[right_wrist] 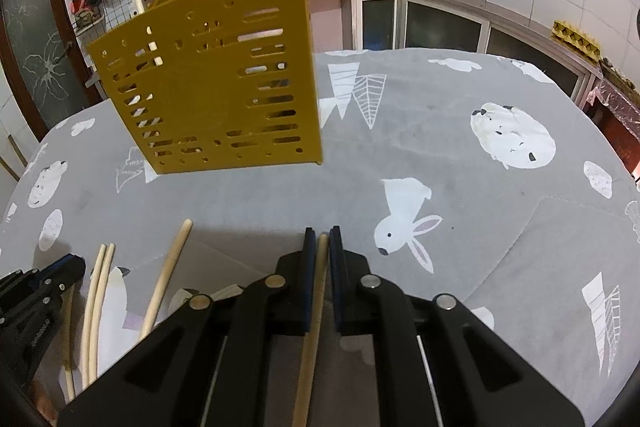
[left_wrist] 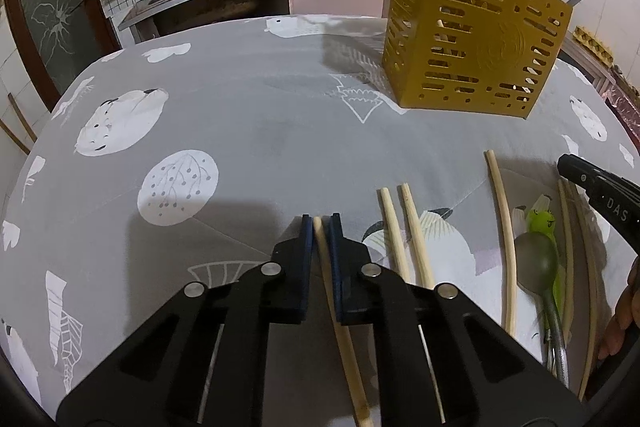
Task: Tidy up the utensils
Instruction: 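Lift both held chopsticks and lower them into the yellow holder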
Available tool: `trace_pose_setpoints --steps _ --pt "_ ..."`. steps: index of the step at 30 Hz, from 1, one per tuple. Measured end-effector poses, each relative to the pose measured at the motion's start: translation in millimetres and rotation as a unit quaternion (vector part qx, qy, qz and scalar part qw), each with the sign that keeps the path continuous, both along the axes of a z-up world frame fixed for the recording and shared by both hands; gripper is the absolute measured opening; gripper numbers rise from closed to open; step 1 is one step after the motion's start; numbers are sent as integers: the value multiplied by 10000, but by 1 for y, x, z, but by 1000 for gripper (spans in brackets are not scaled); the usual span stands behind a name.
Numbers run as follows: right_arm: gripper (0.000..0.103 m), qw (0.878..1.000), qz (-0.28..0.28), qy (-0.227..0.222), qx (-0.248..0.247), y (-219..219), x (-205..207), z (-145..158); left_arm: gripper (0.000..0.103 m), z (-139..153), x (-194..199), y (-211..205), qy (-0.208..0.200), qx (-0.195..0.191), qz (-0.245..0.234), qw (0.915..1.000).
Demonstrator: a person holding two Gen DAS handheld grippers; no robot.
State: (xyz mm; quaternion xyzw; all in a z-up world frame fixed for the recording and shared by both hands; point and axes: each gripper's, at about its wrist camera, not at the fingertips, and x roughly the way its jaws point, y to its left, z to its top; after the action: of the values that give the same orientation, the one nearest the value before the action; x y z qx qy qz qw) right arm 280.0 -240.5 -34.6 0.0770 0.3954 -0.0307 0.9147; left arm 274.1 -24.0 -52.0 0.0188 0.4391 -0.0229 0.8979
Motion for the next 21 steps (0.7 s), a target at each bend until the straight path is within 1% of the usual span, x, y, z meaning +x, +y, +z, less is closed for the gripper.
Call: trace_pose_setpoints --steps 5,11,13,15,18,21 --pt "7 9999 -16 -110 36 -1 -3 5 6 3 -1 4 -78 -52 29 10000" --pt "6 9993 -14 -368 92 -3 -9 16 6 19 -7 10 -397 -150 79 9991" --pt "6 9987 -4 -496 115 -3 -13 22 6 28 -13 10 -586 -156 55 9981" --pt "6 9977 31 -665 155 -3 -19 31 6 37 -18 8 -810 -58 24 9967" --pt "6 9956 55 -918 180 -3 -28 45 6 51 -30 6 -1214 71 -5 9926" --pt "6 9938 100 -1089 178 -4 -35 55 6 67 -40 5 -1529 59 -19 9882"
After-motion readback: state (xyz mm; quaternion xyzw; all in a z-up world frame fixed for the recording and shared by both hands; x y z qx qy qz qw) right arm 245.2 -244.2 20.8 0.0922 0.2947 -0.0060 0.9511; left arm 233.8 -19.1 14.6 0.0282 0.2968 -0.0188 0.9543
